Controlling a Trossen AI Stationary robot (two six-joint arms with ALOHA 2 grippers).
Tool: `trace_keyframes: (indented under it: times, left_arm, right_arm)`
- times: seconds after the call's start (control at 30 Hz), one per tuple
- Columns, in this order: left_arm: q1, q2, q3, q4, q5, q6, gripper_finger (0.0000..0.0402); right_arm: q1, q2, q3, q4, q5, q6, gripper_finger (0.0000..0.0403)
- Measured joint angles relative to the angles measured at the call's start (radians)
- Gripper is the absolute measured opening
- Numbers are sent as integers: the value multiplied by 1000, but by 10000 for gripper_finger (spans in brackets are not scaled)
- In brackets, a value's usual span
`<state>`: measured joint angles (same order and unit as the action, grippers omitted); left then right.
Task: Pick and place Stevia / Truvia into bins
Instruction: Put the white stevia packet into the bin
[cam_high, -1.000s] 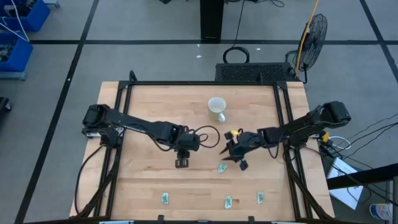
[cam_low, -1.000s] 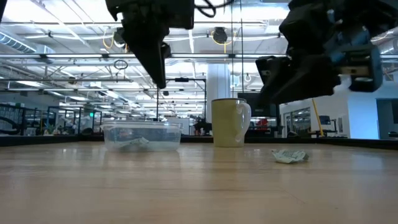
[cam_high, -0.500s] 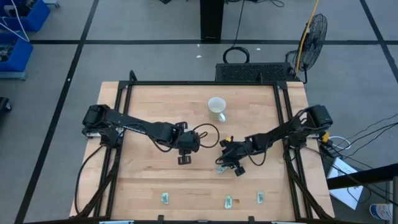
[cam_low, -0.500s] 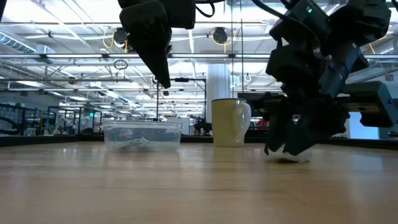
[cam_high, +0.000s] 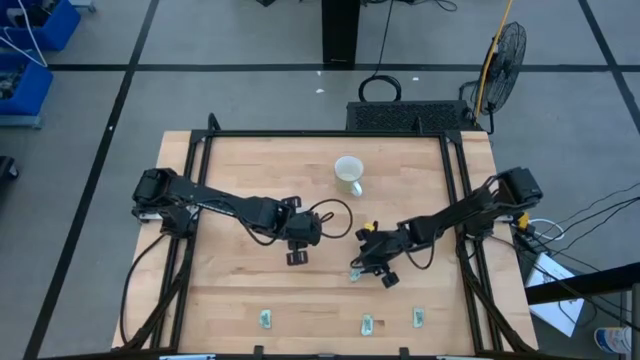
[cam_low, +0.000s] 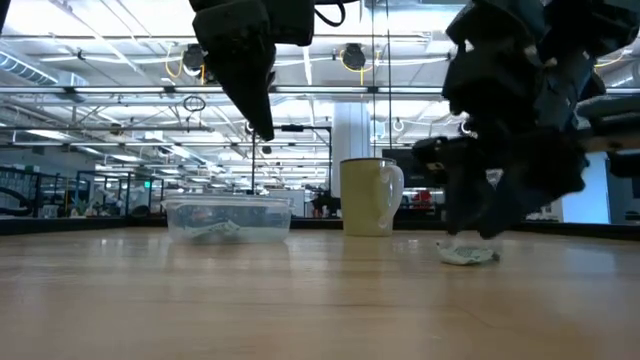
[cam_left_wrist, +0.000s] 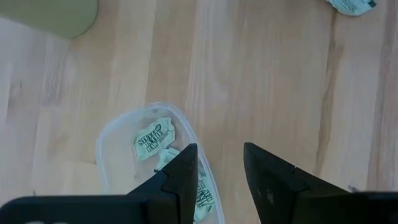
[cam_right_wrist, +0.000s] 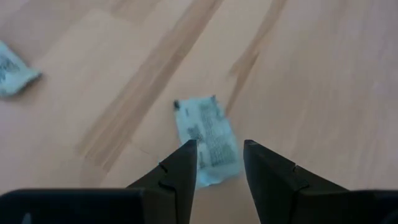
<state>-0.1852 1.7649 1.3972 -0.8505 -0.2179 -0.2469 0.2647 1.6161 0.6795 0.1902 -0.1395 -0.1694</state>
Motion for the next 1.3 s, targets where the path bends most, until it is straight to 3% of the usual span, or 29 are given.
trace_keyframes:
  times: [0.37, 0.63, 0.77, 0.93, 1.03, 1.17, 1.3]
  left_arm:
    - [0, 0, 0, 77, -1, 32, 136]
    - [2, 0, -1, 118, -2, 12, 136]
    - [2, 0, -1, 205, 6, -86, 136]
    - [2, 0, -1, 248, 7, -106, 136]
    - [2, 0, -1, 258, 5, -41, 136]
    - [8, 0, -1, 260, -63, 76, 136]
    - [36, 0, -1, 252, -125, 50, 136]
  right_arm:
    - [-35, 60, 0, 31, 0, -14, 121]
    - [-60, 56, -1, 60, 20, -179, 46]
    - [-61, 56, -1, 141, 178, -263, 7]
    - [-62, 56, -1, 258, 505, -269, 18]
    - [-62, 56, -1, 306, 628, -281, 15]
    - [-62, 56, -1, 353, 663, -308, 5]
    - [-62, 56, -1, 406, 665, -356, 5]
